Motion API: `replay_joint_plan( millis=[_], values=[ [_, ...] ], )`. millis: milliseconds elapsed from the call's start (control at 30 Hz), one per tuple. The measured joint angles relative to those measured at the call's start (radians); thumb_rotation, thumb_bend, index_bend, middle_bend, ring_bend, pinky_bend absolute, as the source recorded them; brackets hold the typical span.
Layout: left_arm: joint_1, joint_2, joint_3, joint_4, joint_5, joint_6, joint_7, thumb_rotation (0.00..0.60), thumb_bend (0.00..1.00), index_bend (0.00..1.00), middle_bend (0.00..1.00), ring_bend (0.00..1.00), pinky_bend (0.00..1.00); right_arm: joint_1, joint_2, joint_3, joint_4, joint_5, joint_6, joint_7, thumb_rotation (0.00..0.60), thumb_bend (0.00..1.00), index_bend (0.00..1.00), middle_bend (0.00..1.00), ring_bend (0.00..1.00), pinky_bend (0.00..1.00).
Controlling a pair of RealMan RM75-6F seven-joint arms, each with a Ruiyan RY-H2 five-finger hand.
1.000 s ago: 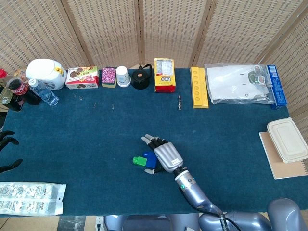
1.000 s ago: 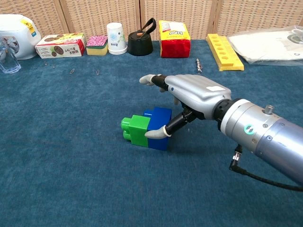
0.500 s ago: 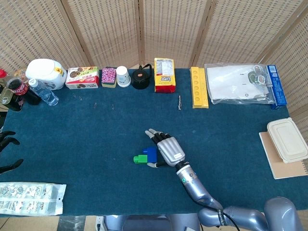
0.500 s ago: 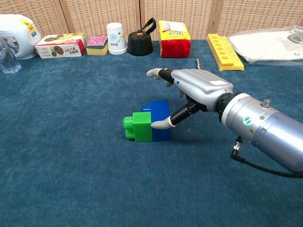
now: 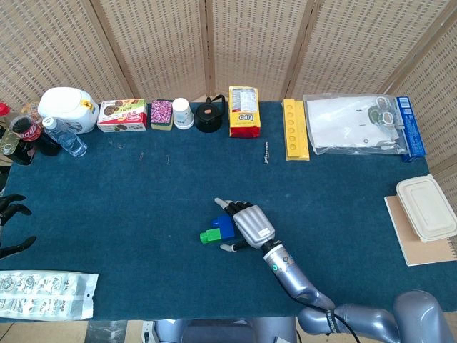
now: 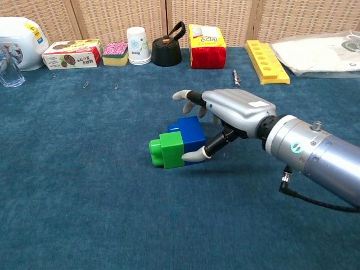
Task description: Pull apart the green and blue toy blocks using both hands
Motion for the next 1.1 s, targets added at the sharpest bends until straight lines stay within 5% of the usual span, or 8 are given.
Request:
replay_joint_plan(
  millis=[633,867,1100],
  values=[
    [-0.003,-0.004,0.0,0.002,0.001,-0.006,0.004,0.6,0.16,0.45,0.32,0.3,0.33,0.015,-0.015,0.009,0.065,-0.016,0.002,0.058,0.359,0.13,0.41,0.47,0.54,0.49],
    [-0.007,-0.008,0.001,0.0,0.009,-0.008,0.006,0.6,0.16,0.45,0.32,0.3,0.33,0.018,-0.024,0.015,0.078,-0.025,0.017,0.069,0.514,0.14,0.56,0.6,0.69,0.61],
    [-0.018,-0.011,0.007,-0.014,0.033,-0.017,0.017,0.6,0.16,0.45,0.32,0.3,0.33,0.015,-0.016,0.024,0.065,-0.021,0.024,0.091,0.533,0.14,0.6,0.65,0.74,0.65]
  ],
)
